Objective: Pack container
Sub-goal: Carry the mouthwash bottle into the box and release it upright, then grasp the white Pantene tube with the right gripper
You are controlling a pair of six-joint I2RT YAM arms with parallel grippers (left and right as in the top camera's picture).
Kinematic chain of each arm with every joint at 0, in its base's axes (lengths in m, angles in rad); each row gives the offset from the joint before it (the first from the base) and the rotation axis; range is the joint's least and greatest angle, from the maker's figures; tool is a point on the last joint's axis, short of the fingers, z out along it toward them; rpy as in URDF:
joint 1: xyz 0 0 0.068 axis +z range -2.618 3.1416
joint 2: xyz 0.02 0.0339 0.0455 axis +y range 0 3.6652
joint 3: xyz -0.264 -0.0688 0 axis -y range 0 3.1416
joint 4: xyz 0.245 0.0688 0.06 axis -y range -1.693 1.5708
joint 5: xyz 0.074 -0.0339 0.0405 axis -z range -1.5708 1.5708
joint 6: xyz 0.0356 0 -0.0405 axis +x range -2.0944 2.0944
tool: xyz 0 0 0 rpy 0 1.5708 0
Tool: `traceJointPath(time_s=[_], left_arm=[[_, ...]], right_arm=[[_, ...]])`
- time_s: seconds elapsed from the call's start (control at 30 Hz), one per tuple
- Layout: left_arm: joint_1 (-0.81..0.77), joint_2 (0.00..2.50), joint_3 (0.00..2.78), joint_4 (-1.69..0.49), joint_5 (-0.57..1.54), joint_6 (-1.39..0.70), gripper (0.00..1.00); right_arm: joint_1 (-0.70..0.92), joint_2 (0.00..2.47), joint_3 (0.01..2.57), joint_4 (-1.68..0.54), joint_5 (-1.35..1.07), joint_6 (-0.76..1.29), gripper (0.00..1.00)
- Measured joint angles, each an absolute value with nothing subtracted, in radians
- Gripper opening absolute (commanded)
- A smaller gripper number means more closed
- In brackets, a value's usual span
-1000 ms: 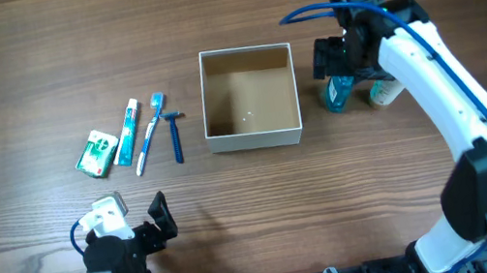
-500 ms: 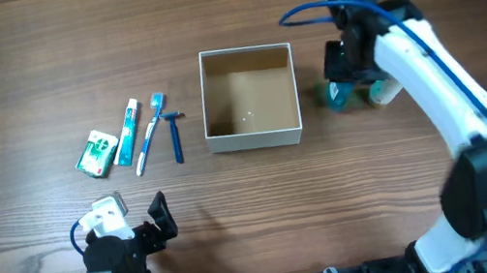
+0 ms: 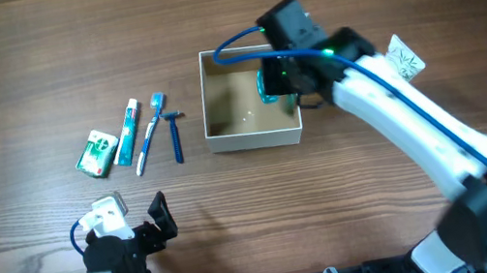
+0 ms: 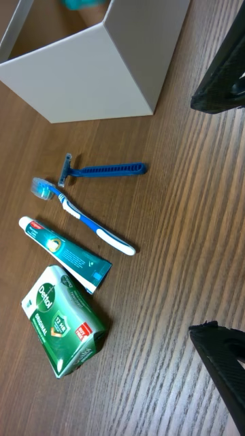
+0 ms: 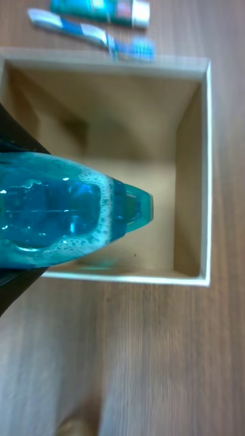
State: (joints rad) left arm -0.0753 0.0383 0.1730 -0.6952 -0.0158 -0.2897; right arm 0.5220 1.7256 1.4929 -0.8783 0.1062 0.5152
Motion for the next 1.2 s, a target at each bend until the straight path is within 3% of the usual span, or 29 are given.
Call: traceJointPath(time_s=[0.1, 0.13, 0.2, 0.23, 0.3, 0.4, 0.47, 0.6, 0.63, 0.67, 0.83, 0.93, 1.03, 1.1, 1.17, 1.2], left_arm=[[-0.075, 0.038, 0.173, -0.695, -0.016, -0.290, 1.00], [-0.075, 0.038, 0.173, -0.695, -0.016, -0.290, 1.00], [-0.075, 0.038, 0.173, -0.695, -0.016, -0.290, 1.00], [-0.075, 0.038, 0.173, -0.695, -0.016, -0.290, 1.00], [-0.075, 0.038, 0.173, -0.695, -0.016, -0.290, 1.00], [-0.075, 0.038, 0.173, -0.695, -0.016, -0.290, 1.00], [-0.075, 0.038, 0.173, -0.695, -0.016, -0.290, 1.00], [-0.075, 0.038, 0.173, -0.696, -0.016, -0.290, 1.00], [-0.075, 0.038, 0.173, -0.695, -0.016, -0.290, 1.00], [-0.075, 0.038, 0.173, -0.695, -0.016, -0.290, 1.00], [-0.075, 0.038, 0.173, -0.695, -0.016, -0.290, 1.00], [-0.075, 0.038, 0.173, -0.695, -0.016, -0.290, 1.00], [-0.075, 0.038, 0.173, -0.695, -0.016, -0.290, 1.00], [-0.075, 0.038, 0.173, -0.695, -0.016, -0.290, 1.00], [-0.075, 0.038, 0.173, -0.695, -0.016, -0.290, 1.00], [-0.075, 0.038, 0.173, -0.695, -0.016, -0.290, 1.00]], right_arm=[[0.520, 1.830, 1.491, -0.834, 0.117, 0.507, 0.11], [0.520, 1.850, 1.491, -0.811, 0.140, 0.497, 0.16], [0.520, 1.868, 1.491, -0.789, 0.176, 0.467, 0.48], [0.518, 1.874, 1.491, -0.777, 0.188, 0.441, 0.59], [0.515, 1.882, 1.491, -0.775, 0.203, 0.403, 0.68], [0.515, 1.882, 1.491, -0.769, 0.215, 0.381, 0.94], [0.515, 1.881, 1.491, -0.791, 0.218, 0.371, 1.00], [0.515, 1.783, 1.495, -0.907, 0.220, 0.365, 1.00], [0.510, 1.670, 1.495, -0.960, 0.219, 0.365, 0.89], [0.497, 1.573, 1.500, -0.986, 0.220, 0.365, 0.88], [0.273, 1.273, 1.535, -1.037, 0.226, 0.344, 0.96], [0.128, 1.325, 1.530, -1.040, 0.233, 0.281, 0.98], [0.062, 1.485, 1.507, -1.083, 0.220, 0.225, 0.92], [0.040, 1.578, 1.498, -1.110, 0.205, 0.211, 0.77], [0.024, 1.644, 1.496, -1.142, 0.195, 0.209, 0.45], [0.019, 1.664, 1.495, -1.148, 0.183, 0.214, 0.35]])
